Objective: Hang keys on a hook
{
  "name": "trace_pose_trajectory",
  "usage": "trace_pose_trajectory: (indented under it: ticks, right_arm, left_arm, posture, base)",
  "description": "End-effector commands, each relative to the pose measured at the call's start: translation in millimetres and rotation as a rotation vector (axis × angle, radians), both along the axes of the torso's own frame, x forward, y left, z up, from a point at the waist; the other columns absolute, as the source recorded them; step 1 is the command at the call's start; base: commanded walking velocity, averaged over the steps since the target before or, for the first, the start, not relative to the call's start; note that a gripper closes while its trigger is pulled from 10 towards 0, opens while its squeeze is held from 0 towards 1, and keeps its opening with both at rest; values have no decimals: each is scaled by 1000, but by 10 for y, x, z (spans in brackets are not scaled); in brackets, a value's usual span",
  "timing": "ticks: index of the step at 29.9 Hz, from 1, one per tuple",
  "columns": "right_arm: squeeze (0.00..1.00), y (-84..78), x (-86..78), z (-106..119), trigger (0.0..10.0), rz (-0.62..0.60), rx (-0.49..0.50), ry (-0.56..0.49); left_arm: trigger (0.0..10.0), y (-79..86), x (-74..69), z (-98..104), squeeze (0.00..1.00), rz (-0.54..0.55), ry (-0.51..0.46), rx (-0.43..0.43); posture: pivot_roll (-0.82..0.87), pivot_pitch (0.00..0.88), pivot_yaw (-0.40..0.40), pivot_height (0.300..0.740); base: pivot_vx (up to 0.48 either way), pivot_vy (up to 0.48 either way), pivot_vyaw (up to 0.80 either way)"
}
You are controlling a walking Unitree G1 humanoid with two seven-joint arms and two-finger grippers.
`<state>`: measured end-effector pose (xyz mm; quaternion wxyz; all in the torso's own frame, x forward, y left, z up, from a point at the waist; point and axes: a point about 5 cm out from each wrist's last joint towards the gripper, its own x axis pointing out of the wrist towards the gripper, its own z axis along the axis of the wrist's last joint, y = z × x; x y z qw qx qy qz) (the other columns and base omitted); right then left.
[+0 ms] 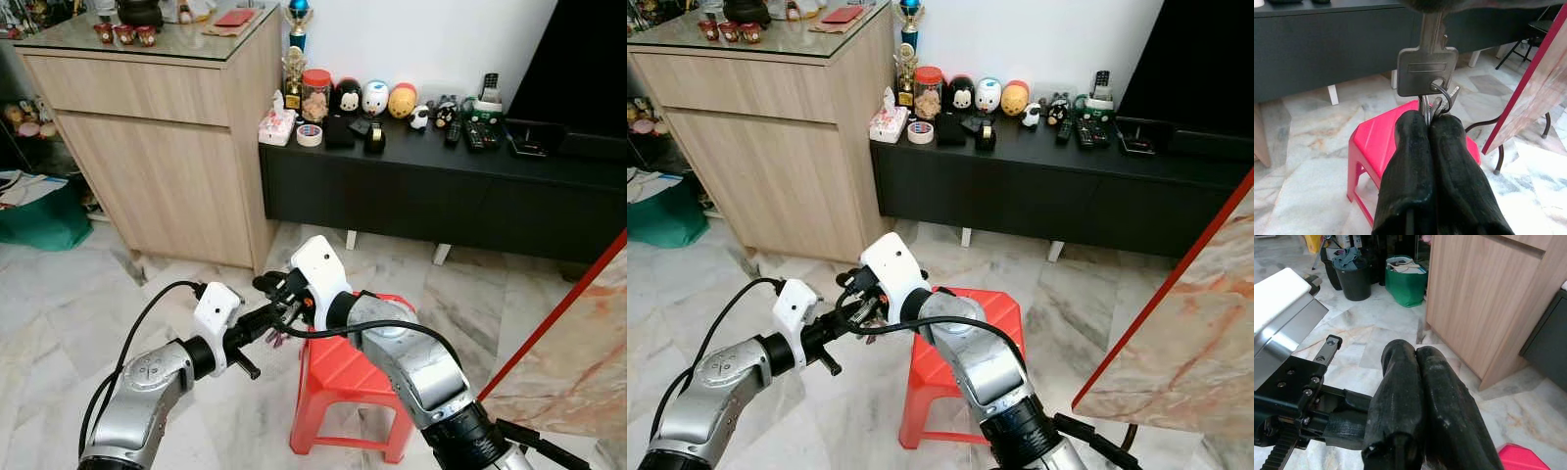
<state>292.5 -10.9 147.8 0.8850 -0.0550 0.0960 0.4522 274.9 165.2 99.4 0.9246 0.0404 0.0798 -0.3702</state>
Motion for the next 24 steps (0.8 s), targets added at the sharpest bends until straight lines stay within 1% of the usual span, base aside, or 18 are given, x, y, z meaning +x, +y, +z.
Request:
trace_pose_trajectory:
  ticks: [1, 16, 17, 18, 19, 20, 24]
  right_arm:
    - [0, 35, 19, 80, 10000, 13, 2, -29]
    - [0, 33, 33, 94, 10000, 7, 1, -42]
    - [294, 29, 36, 95, 10000, 3, 2, -42]
    - [565, 23, 42, 98, 10000, -5, 3, -41]
    - [565, 20, 45, 99, 10000, -8, 4, -40]
    - [1000, 17, 47, 102, 10000, -9, 7, -39]
    - [1000, 12, 51, 108, 10000, -10, 8, -42]
  left_arm:
    - [0, -16, -1, -29, 0, -11, 6, 17]
    - [0, 0, 10, -39, 0, 0, 7, 26]
    - [0, 0, 10, -39, 0, 0, 7, 26]
    - [0, 0, 9, -40, 0, 0, 7, 25]
    - [0, 0, 9, -40, 0, 0, 6, 26]
    - [0, -1, 9, -40, 0, 1, 6, 25]
    - [0, -6, 8, -41, 0, 1, 6, 22]
  posture:
    - [2, 68, -52, 740]
    - [5, 68, -51, 740]
    - [5, 68, -51, 740]
    - [5, 68, -51, 740]
    - [5, 68, -51, 740]
    - [3, 68, -51, 740]
    - [3, 68, -51, 740]
  base:
    - [0, 0, 0]
    - [0, 0, 0]
    - [0, 0, 0]
    - [0, 0, 0]
    - [0, 0, 0]
    - [0, 0, 0]
    - [0, 0, 0]
